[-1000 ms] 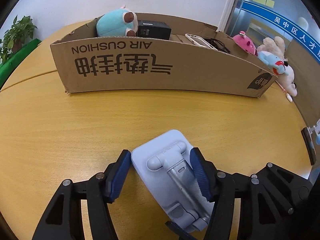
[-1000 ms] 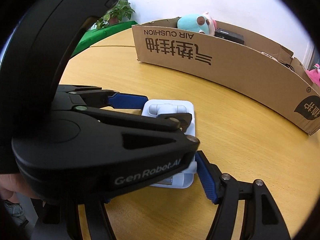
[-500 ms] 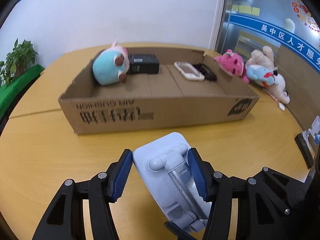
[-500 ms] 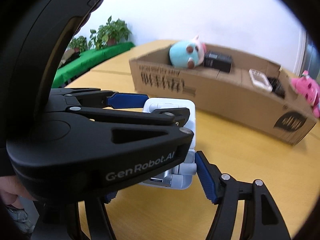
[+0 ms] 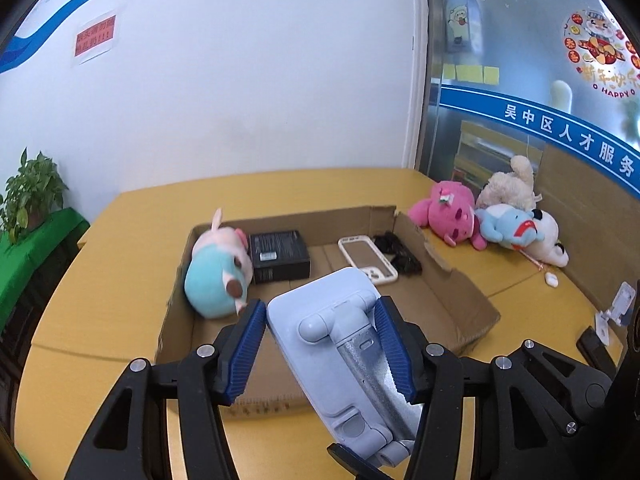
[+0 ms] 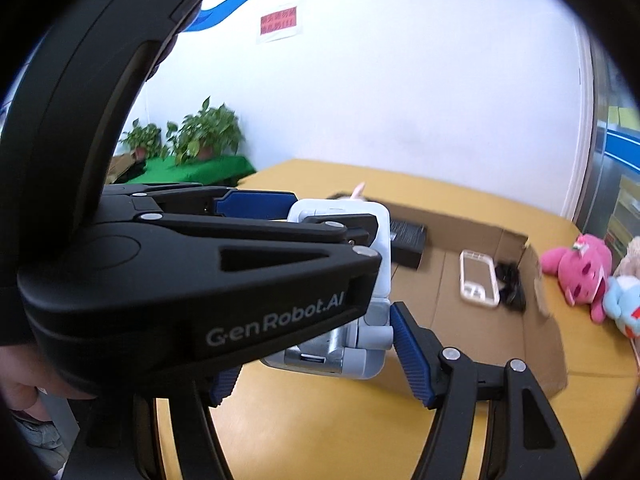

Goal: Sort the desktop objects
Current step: 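Lift the phone stand with the left gripper and carry it over the box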

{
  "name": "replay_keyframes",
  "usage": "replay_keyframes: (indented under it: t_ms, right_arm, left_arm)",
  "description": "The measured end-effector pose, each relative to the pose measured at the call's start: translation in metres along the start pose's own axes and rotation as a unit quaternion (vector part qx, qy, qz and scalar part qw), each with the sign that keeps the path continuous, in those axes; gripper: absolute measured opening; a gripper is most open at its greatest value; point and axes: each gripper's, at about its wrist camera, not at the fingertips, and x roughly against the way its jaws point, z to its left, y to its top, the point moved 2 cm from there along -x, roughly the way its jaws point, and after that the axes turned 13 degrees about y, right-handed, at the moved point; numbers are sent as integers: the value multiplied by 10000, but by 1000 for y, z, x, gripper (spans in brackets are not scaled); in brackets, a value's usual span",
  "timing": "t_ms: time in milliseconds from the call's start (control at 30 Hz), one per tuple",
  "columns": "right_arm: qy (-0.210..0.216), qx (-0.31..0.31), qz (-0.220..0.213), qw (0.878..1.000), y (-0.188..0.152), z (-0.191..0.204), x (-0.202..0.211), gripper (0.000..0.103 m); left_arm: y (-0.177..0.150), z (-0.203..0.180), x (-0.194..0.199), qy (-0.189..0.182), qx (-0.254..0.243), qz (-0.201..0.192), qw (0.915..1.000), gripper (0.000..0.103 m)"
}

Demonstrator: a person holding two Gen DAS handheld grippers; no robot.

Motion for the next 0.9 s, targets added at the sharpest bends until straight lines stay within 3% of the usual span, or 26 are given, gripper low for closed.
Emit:
replay_keyframes:
  t_ms: [200, 333, 633, 900]
  right_arm:
    - [-202, -317, -82, 9993, 22, -48, -6, 67]
    - [-426, -610, 20, 9972, 22, -92, -10, 67]
    - [-565, -1490, 828, 9838, -27, -189, -45, 67]
    - [-477, -1902, 1439, 9700, -61, -219, -60, 67]
  left_arm:
    - [46, -28, -46, -284, -256, 126, 9992, 54]
    - [63, -60, -94, -643, -341, 448, 9963, 54]
    - [34, -130, -210, -1156, -333, 1699, 9781, 54]
    - [3, -162, -253, -1207, -259, 2517, 9599, 54]
